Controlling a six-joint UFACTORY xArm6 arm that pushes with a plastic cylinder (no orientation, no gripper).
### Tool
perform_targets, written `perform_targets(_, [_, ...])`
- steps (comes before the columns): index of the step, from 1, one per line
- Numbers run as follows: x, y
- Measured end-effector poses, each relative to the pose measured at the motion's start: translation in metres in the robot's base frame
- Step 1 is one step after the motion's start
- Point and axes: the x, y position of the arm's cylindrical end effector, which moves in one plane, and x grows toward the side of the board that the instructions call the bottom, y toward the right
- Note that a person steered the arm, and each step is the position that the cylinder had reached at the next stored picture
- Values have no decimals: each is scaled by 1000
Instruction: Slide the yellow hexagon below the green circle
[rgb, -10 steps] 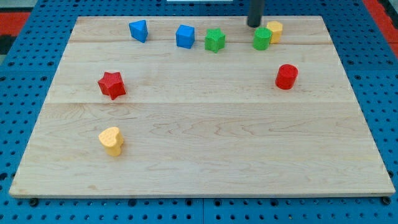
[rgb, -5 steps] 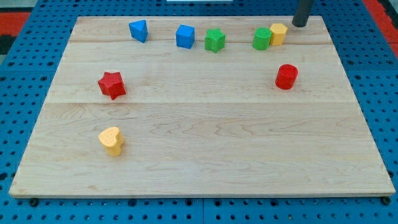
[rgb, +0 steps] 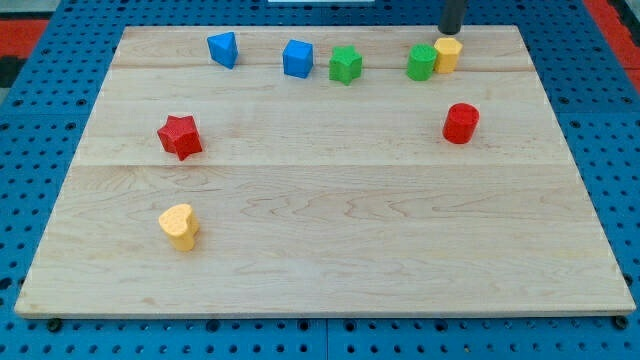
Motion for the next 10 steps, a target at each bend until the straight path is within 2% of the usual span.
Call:
perform_targets(2, [35,10])
perform_targets(3, [0,14])
perform_targets(4, [5,-3])
perform_targets(8, [92,1])
perform_targets(9, [91,-15])
perform_targets(10, [78,1])
